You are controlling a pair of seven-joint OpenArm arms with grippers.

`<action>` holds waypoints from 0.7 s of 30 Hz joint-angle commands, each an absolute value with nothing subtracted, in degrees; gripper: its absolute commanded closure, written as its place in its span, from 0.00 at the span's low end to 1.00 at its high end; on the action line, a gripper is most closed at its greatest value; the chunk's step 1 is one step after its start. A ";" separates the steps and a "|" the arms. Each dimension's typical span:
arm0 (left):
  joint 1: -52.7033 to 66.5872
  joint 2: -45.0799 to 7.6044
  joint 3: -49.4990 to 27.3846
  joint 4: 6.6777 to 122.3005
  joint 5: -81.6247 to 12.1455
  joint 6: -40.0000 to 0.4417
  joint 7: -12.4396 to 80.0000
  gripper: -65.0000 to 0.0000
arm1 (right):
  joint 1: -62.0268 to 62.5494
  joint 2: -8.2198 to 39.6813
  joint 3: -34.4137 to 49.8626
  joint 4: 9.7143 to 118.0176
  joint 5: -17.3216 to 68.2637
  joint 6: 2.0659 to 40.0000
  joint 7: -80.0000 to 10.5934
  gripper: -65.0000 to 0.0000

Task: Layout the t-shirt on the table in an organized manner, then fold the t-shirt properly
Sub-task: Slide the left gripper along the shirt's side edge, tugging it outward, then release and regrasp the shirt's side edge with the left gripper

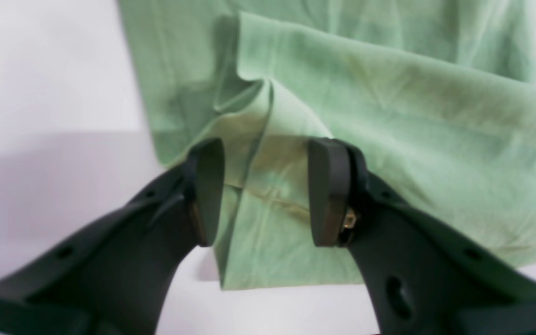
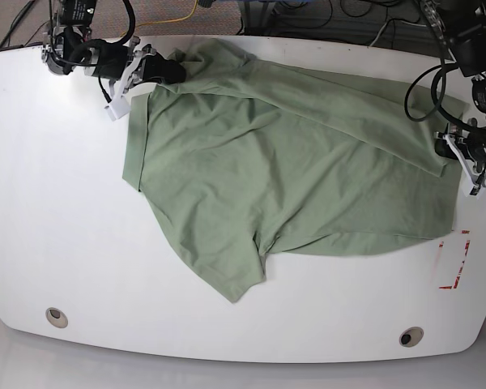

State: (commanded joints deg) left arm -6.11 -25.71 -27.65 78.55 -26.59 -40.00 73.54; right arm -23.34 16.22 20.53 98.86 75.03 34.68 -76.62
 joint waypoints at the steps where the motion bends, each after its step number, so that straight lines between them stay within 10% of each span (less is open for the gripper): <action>1: -6.11 -25.71 -27.38 78.46 -26.59 -40.00 73.54 0.57 | -23.34 16.22 20.53 98.86 75.03 34.68 -76.62 1.00; 21: -5.67 -25.45 -26.59 73.98 -27.03 -40.00 72.22 0.60 | -23.43 16.22 20.53 98.86 75.03 34.68 -76.62 1.00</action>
State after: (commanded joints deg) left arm -5.67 -25.45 -26.59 73.98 -27.03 -40.00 72.22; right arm -23.43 16.22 20.53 98.86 75.03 34.68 -76.62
